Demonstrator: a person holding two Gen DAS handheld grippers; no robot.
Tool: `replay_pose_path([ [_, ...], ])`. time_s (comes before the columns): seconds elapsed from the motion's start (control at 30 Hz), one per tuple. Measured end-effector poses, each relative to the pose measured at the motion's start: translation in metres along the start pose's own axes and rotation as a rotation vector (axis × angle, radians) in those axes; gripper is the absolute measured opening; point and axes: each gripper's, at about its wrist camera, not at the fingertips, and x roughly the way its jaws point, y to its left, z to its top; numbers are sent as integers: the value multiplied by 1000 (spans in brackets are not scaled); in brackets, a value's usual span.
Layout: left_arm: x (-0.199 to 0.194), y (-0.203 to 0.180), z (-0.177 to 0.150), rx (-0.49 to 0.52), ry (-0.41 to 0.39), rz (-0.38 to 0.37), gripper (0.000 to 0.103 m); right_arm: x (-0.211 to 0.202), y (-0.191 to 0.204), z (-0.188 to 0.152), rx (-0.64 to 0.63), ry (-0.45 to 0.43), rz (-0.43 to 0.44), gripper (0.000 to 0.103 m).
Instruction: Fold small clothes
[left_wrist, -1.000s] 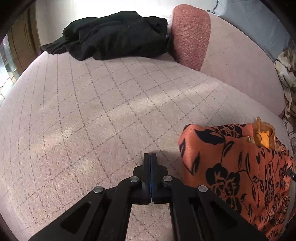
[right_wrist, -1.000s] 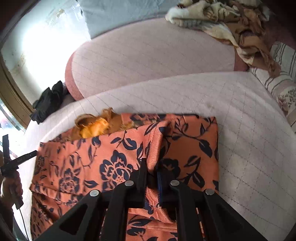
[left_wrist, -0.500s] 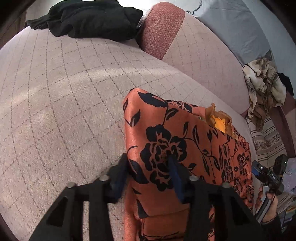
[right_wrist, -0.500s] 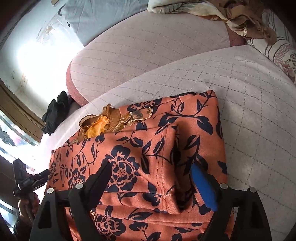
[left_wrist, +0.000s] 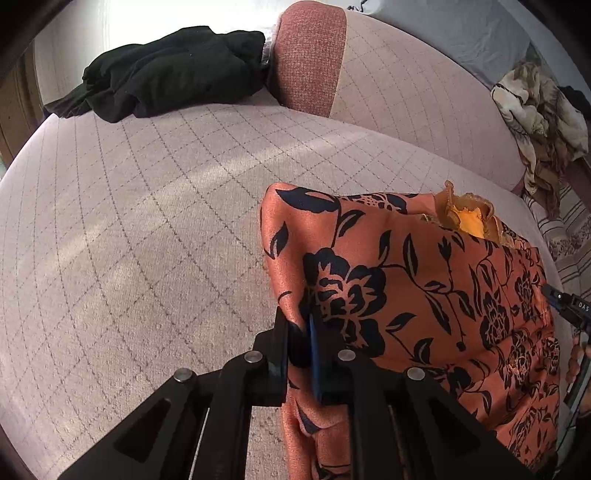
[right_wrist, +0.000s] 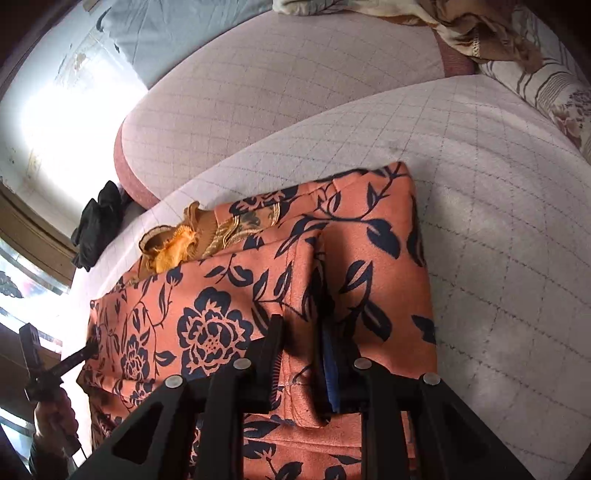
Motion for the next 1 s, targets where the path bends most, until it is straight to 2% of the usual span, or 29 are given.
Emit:
replay_pose_path([
  [0.03,-4,-3,1,9,-9,1,13,-8,-1,3,5,-26,-2,38],
  [0.07,-9,-5,2,17,-29,-1,13,-15,-4,6,23,-47,9,61],
  [0.13,-20,-9,3,20,-65,-14,16,-25,-6,12,73,-92,50,89],
  [0.23,-30,-17,2,26,-98,-36,23,-13,1,21,40,-56,56,89],
  [0.27,-31,-20,0,35,-103,-41,29,-3,3,23,33,-25,67,87],
  [0.3,-26,-25,-3,53,-89,-19,29,9,3,24,31,22,67,85],
  [0.33,-15,-26,-6,80,-42,45,28,21,6,23,10,72,36,54],
  [0.37,0,-26,-13,115,16,152,15,28,11,20,-43,90,-48,19],
  [0.4,9,-23,-17,134,11,184,17,27,13,20,-72,73,-86,18],
  [0.47,1,-20,-14,94,-12,162,16,18,14,18,-73,49,-133,17],
  [0.5,-6,-22,-13,91,-29,159,16,14,15,16,-95,34,-194,18],
  [0.53,-15,-24,-12,88,-45,152,16,10,16,15,-108,32,-214,21],
  [0.6,-36,-31,-12,81,-72,68,19,-8,19,14,-103,6,-203,22],
  [0.63,-46,-36,-13,83,-95,13,26,-21,21,12,-84,-34,-178,26],
  [0.67,-54,-43,-16,90,-119,-25,41,-32,23,10,-51,-59,-115,40],
  [0.7,-56,-49,-18,100,-131,-42,50,-39,26,6,-19,-60,-27,55],
  [0.73,-51,-55,-21,113,-118,-33,58,-39,30,0,-1,-41,64,89],
  [0.77,-36,-58,-24,131,-67,4,58,-34,35,-7,0,-11,138,93],
  [0.8,-14,-58,-30,147,23,75,57,-23,35,-14,-10,34,156,93],
  [0.83,1,-51,-35,131,54,87,58,-5,31,-22,-4,104,112,93],
  [0.87,-8,-48,-41,103,8,69,58,8,17,-29,48,149,84,84],
  [0.93,-27,-53,-40,94,-14,115,58,-12,-3,-31,187,83,115,72],
  [1.0,-52,-56,-45,115,-70,120,59,-46,-8,-30,216,26,49,77],
])
